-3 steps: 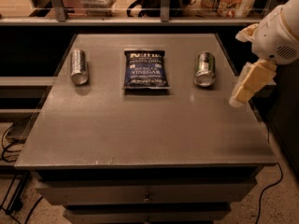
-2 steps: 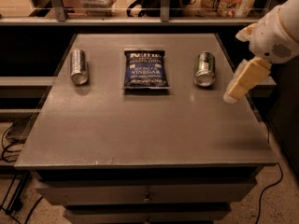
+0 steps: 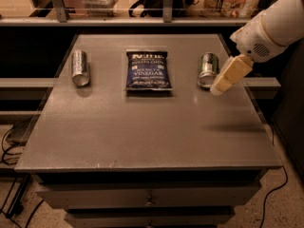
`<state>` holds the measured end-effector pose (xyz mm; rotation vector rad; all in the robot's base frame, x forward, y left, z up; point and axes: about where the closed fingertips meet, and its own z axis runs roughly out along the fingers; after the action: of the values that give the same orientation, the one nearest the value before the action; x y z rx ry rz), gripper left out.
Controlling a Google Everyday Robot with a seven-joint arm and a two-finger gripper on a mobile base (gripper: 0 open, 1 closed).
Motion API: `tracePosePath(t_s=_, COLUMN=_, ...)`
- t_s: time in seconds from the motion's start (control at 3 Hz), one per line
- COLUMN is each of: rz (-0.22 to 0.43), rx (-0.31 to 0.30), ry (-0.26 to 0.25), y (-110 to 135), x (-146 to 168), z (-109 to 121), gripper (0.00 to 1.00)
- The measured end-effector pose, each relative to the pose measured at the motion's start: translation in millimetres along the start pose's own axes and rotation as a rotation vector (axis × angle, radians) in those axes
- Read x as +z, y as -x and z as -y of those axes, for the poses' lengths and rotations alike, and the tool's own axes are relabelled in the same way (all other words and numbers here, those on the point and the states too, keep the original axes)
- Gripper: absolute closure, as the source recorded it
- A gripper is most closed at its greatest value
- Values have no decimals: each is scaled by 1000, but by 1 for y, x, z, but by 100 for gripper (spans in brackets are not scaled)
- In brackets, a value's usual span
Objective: Move green can near redbull can
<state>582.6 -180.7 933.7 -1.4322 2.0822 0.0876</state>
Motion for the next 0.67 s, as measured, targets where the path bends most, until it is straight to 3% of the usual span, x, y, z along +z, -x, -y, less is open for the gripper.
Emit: tracePosePath(t_s=0.67, rz=20, rx=40, ry=53, y=8, x=61, z=20, gripper=0)
